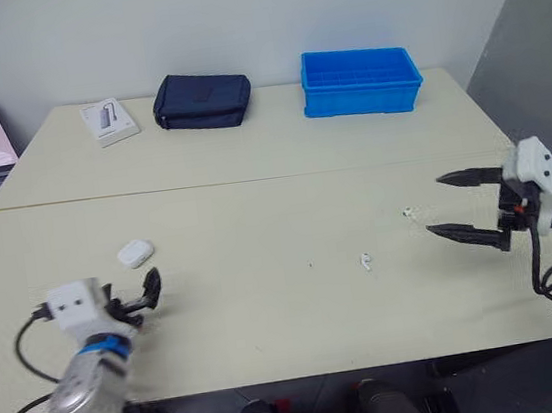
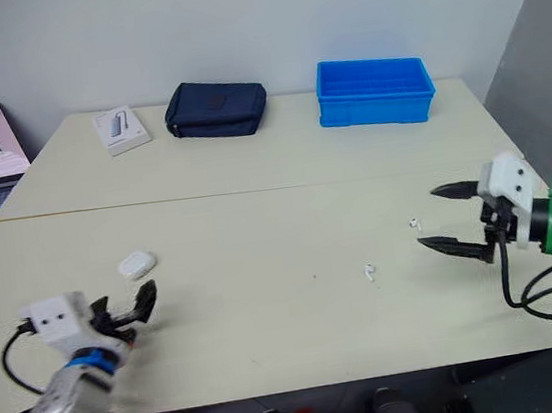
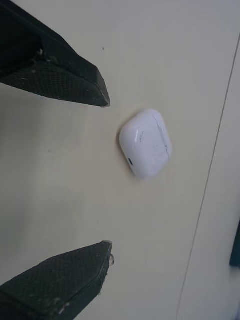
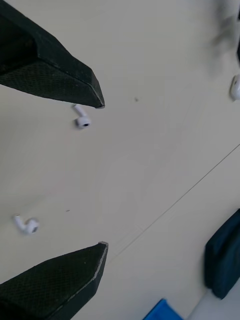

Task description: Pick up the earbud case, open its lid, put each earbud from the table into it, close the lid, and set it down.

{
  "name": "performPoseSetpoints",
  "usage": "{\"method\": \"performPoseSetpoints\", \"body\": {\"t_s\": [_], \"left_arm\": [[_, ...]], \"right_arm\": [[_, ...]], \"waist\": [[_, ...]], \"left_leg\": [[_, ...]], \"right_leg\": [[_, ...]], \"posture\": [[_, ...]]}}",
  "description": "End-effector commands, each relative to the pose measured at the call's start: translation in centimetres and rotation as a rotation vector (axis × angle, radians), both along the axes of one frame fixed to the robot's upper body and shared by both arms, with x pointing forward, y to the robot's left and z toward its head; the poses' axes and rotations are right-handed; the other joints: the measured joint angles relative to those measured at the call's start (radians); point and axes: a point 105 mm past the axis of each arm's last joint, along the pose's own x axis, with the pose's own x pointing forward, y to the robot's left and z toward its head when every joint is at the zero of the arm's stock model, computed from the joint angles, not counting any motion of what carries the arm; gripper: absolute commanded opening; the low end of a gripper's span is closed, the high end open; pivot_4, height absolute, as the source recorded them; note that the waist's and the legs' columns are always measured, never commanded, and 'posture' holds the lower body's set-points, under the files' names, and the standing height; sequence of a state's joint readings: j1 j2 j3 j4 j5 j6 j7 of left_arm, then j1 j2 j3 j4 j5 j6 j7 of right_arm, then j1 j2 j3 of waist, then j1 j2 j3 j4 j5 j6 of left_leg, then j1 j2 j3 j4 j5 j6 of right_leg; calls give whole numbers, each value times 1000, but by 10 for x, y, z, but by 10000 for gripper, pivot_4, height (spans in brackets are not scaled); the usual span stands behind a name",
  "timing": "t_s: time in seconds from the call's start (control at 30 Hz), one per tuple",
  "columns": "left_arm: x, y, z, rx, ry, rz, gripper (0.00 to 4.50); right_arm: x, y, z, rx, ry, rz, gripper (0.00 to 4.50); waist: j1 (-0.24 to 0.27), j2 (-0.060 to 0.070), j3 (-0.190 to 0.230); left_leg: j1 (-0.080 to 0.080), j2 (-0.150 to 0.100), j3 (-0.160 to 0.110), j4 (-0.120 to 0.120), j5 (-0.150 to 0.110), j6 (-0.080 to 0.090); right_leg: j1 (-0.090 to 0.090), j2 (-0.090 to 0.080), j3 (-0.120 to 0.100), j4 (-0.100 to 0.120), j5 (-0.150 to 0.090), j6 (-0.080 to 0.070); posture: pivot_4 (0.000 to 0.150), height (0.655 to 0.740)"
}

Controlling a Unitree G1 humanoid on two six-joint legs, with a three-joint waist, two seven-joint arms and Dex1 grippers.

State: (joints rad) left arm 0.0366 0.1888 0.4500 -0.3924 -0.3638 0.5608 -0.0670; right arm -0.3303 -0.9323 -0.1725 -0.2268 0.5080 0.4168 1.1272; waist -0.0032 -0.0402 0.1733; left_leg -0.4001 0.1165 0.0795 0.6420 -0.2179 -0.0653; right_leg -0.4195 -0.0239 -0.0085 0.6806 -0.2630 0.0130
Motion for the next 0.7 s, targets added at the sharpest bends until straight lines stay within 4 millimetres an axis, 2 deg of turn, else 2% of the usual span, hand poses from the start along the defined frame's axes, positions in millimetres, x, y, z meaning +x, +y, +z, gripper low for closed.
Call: {"method": "performPoseSetpoints", "body": {"t_s": [0.03,0.27,0.5,0.7], "left_arm": [[13,7,14,56,-42,113,45000],[41,17,2,21,10,197,45000],[56,5,-7,-44,29,189,45000],[61,9,-16,-64,58,272,45000]], "right_arm": [[-1,24,21,47,-28,78,44778],[4,59,25,55,17,188,44778],[7,78,27,77,26,250,44778],[12,90,23,86,84,313,44778]], "waist": [[-1,0,0],[0,0,0],[1,0,0],[1,0,0]], "left_leg": [[0,0,0,0,0,0],[-1,0,0,1,0,0],[-2,0,0,1,0,0],[-1,0,0,2,0,1]], "right_leg": [[0,0,0,0,0,0],[0,0,0,0,2,-2],[-1,0,-1,-1,3,-3],[0,0,-1,0,3,-1]], "posture": [[1500,7218],[1500,7218],[1500,7218],[1500,7218]]}}
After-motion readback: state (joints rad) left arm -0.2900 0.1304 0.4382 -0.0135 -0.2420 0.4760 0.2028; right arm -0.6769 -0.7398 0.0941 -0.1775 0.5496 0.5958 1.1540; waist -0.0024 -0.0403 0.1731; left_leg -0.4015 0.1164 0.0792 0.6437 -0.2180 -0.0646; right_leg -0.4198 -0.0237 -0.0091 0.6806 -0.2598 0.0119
